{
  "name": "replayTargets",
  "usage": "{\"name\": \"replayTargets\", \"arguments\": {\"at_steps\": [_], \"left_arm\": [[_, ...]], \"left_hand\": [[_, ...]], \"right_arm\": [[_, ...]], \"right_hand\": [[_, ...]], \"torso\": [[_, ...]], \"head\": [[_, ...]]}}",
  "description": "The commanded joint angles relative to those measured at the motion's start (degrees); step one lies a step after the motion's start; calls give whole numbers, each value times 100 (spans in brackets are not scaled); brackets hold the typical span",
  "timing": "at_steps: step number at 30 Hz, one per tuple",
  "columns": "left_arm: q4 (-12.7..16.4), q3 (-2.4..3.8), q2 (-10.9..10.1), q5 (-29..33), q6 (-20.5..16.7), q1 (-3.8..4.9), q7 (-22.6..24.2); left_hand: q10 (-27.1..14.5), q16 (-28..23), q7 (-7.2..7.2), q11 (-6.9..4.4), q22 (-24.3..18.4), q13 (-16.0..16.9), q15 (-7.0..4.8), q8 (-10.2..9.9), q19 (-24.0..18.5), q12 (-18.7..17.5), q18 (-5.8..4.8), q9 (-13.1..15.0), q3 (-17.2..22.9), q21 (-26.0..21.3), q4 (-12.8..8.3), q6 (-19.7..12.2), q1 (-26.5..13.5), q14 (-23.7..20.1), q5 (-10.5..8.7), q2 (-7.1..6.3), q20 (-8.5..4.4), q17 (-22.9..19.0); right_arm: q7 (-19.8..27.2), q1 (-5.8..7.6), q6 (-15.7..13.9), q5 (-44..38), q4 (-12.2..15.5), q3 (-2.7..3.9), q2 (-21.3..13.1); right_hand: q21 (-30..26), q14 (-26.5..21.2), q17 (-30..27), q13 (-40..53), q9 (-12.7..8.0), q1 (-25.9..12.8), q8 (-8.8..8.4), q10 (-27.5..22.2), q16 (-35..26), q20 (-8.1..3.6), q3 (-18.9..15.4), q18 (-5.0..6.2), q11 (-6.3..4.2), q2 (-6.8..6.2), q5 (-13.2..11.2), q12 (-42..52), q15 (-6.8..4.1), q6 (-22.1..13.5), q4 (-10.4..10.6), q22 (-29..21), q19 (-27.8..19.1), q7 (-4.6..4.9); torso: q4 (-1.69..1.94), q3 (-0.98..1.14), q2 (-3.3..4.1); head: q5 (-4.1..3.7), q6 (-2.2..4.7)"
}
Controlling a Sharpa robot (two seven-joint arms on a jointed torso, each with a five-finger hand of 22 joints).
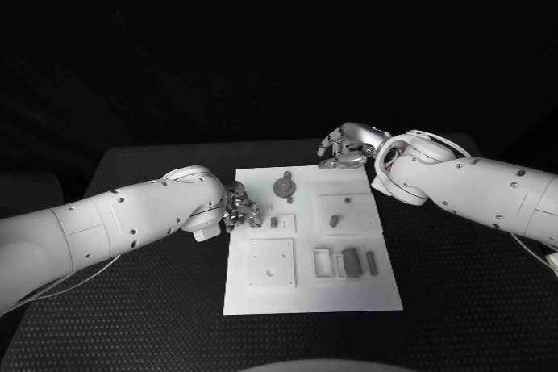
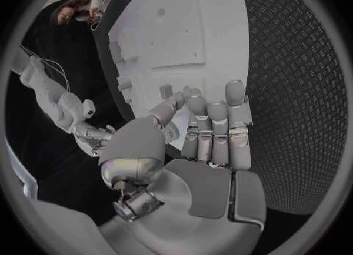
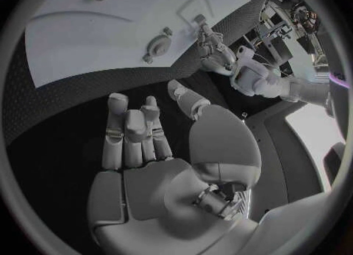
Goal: Assemble the parts on the task board
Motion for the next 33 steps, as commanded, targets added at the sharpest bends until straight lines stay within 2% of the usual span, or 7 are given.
{"name": "replayTargets", "arguments": {"at_steps": [1,3,4,5,12,21,33], "left_arm": [[-19,-33,81,-263,12,-26,-4],[-22,-59,101,-395,3,-26,3],[-32,-74,115,-436,30,-26,9],[-37,-78,122,-436,47,-26,13],[-20,-86,138,-476,112,-26,34],[-1,-87,153,-482,93,-26,46],[24,-87,160,-511,82,-26,36]], "left_hand": [[169,47,-89,-144,136,6,-119,548,101,29,59,84,43,44,15,136,-87,110,92,1,-115,6],[198,68,-112,-167,137,8,-124,633,117,42,65,105,50,75,11,159,-101,133,236,-4,-122,11],[231,84,-137,-188,138,6,-129,744,130,53,70,137,57,110,-16,192,-127,153,543,-11,-125,13],[249,91,-144,-197,136,4,-130,816,130,57,75,155,56,132,-40,183,-159,162,674,4,-129,13],[342,154,-188,-230,138,20,-128,1026,134,109,98,164,84,223,-76,196,-219,219,1117,-7,-133,40],[399,199,-222,-263,137,38,-124,1162,153,145,125,141,108,305,-81,217,-238,271,1397,-15,-130,66],[429,214,-238,-279,136,47,-127,1221,172,160,137,125,117,347,-81,229,-252,302,1489,-16,-130,75]], "right_arm": [[56,-3,64,-12,8,2,6],[56,-3,64,-12,11,2,4],[56,-3,65,-12,11,2,4],[55,-3,65,-12,12,2,4],[55,-3,64,-12,16,2,3],[57,-3,69,-12,14,2,0],[60,-3,78,-12,11,2,-2]], "right_hand": [[-26,0,9,-10,-6,-51,-22,-4,-14,-8,-1,76,15,14,30,13,32,-55,43,108,20,94],[-26,0,9,-10,-6,-51,-22,-5,-14,-8,-1,76,15,14,30,13,32,-55,43,108,20,94],[-26,0,9,-10,-6,-51,-22,-5,-14,-8,-1,76,15,13,30,13,32,-55,43,108,20,94],[-26,0,9,-10,-6,-51,-22,-5,-14,-8,-1,76,15,13,30,13,32,-55,43,108,20,94],[-27,-1,9,-11,-6,-50,-22,-5,-15,-8,-1,76,15,12,30,14,32,-56,42,108,19,94],[-27,-1,9,-11,-7,-48,-22,-5,-15,-8,-1,76,15,10,30,14,32,-58,41,109,19,94],[-28,-1,10,-12,-7,-46,-22,-6,-16,-9,-1,76,15,10,30,15,32,-60,41,109,19,95]], "torso": [[-6,0,3],[-4,-2,5],[-2,-3,4],[-2,-2,4],[1,-2,-1],[3,-5,-1],[2,-2,-1]], "head": [[5,-11],[2,-12],[0,-24],[0,-25],[-1,-35],[-3,-43],[-18,-45]]}}
